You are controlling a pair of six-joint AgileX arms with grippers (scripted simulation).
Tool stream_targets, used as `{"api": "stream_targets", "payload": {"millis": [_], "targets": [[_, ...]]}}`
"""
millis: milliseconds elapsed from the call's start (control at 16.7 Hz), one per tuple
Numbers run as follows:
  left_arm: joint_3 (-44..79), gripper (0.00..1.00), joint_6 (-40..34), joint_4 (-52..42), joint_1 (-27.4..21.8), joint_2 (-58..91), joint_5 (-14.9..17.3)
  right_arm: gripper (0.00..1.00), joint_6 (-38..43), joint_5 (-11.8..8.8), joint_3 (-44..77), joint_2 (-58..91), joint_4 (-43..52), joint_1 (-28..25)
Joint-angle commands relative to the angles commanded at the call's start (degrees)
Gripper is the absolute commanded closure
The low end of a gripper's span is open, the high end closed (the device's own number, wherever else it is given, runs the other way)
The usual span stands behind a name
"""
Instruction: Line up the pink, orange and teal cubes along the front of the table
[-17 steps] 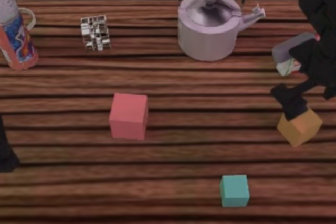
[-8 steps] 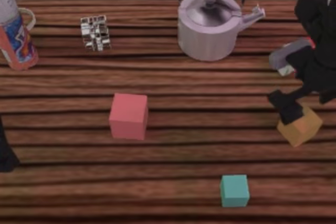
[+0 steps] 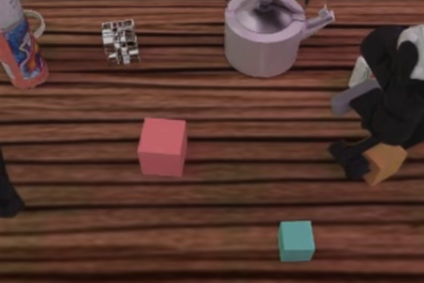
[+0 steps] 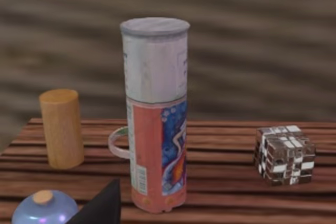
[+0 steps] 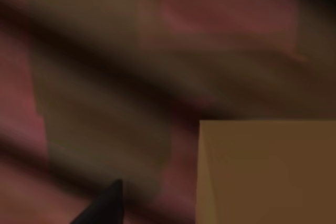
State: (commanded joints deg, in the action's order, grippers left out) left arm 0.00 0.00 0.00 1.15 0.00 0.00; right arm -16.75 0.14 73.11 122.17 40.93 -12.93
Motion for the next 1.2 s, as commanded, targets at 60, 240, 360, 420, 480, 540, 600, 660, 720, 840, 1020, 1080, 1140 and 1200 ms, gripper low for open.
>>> {"api": "stream_targets", "payload": {"millis": [60,240,360,420,480,540,600,660,720,840,1020,1080,1140,1200], "targets": [[0.00,0.00,0.00,0.00,0.00,0.00,0.00,0.00,0.00,0.00,0.00,0.00,0.00,0.00],[0.00,0.00,0.00,0.00,0.00,0.00,0.00,0.08,0.00,0.00,0.00,0.00,0.00,0.00],[0.00,0.00,0.00,0.00,0.00,0.00,0.00,0.23,0.00,0.00,0.00,0.00,0.00,0.00],[0.00,0.00,0.00,0.00,0.00,0.00,0.00,0.30,0.00,0.00,0.00,0.00,0.00,0.00],[0.00,0.00,0.00,0.00,0.00,0.00,0.00,0.38,0.00,0.00,0.00,0.00,0.00,0.00],[0.00,0.00,0.00,0.00,0.00,0.00,0.00,0.45,0.00,0.00,0.00,0.00,0.00,0.00],[0.00,0.00,0.00,0.00,0.00,0.00,0.00,0.53,0.00,0.00,0.00,0.00,0.00,0.00],[0.00,0.00,0.00,0.00,0.00,0.00,0.00,0.60,0.00,0.00,0.00,0.00,0.00,0.00],[0.00,0.00,0.00,0.00,0.00,0.00,0.00,0.68,0.00,0.00,0.00,0.00,0.00,0.00],[0.00,0.00,0.00,0.00,0.00,0.00,0.00,0.83,0.00,0.00,0.00,0.00,0.00,0.00],[0.00,0.00,0.00,0.00,0.00,0.00,0.00,1.00,0.00,0.00,0.00,0.00,0.00,0.00],[0.00,0.00,0.00,0.00,0.00,0.00,0.00,1.00,0.00,0.00,0.00,0.00,0.00,0.00],[0.00,0.00,0.00,0.00,0.00,0.00,0.00,1.00,0.00,0.00,0.00,0.00,0.00,0.00],[0.00,0.00,0.00,0.00,0.00,0.00,0.00,1.00,0.00,0.00,0.00,0.00,0.00,0.00]]}}
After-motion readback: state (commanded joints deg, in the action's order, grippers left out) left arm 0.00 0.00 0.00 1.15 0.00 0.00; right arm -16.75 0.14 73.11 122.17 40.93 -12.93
